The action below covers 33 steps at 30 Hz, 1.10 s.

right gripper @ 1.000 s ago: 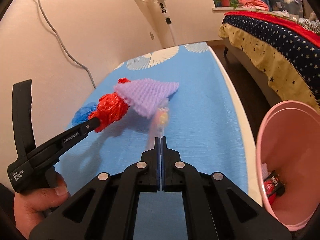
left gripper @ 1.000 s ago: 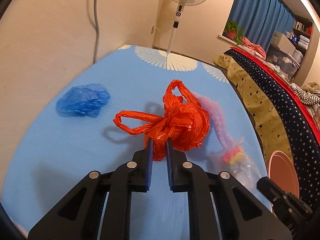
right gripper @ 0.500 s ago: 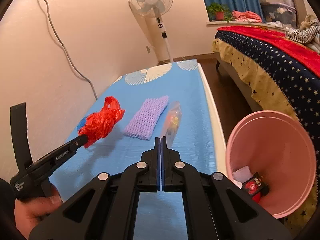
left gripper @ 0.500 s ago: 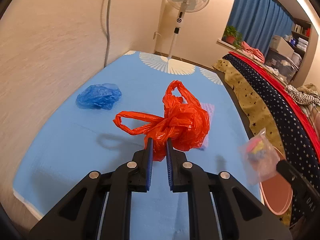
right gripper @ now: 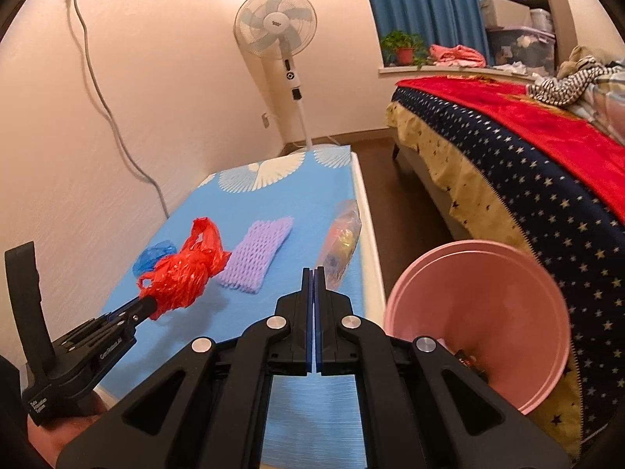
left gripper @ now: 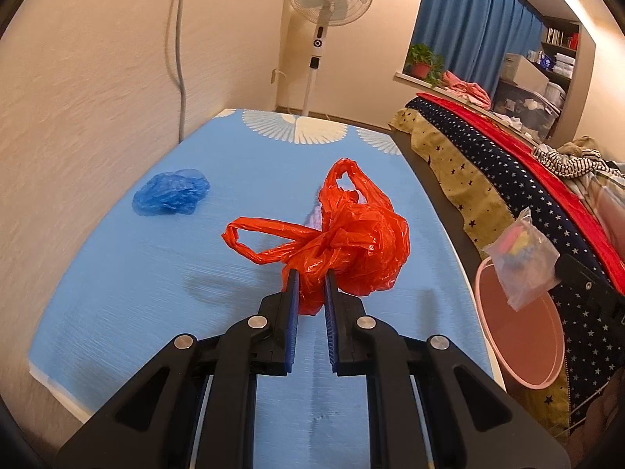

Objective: Collect trash
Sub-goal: 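Carry the red bag and clear bag over the pink bin and open both grippers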

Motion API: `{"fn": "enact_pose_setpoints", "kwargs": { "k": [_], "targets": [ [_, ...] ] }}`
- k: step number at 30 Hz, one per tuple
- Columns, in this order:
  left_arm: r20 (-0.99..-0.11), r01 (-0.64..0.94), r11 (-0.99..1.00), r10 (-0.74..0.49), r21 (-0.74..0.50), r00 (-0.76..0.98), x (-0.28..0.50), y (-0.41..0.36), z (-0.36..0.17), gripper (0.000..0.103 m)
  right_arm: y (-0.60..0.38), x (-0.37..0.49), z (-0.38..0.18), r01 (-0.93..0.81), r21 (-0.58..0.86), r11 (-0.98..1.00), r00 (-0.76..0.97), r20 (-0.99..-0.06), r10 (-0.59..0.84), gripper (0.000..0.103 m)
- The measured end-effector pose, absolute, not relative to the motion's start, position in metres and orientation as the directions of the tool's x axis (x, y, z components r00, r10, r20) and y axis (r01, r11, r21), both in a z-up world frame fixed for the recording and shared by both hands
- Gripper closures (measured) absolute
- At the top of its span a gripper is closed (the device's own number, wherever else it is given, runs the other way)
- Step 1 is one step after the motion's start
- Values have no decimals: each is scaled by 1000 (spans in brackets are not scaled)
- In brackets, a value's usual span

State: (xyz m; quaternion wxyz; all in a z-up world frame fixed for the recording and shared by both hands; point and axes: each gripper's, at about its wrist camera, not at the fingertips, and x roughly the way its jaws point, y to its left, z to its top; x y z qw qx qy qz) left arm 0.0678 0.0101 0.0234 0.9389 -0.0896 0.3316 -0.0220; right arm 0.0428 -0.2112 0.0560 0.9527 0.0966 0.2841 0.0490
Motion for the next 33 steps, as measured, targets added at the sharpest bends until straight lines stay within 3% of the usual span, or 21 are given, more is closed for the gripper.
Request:
{"fn": "enact_pose_setpoints", "kwargs": {
  "k": [33],
  "targets": [
    [-581, 116, 970, -222, -214, 783, 82, -42, 26, 91, -259, 36, 62, 144, 115, 983, 839, -541, -60, 102]
  ]
}}
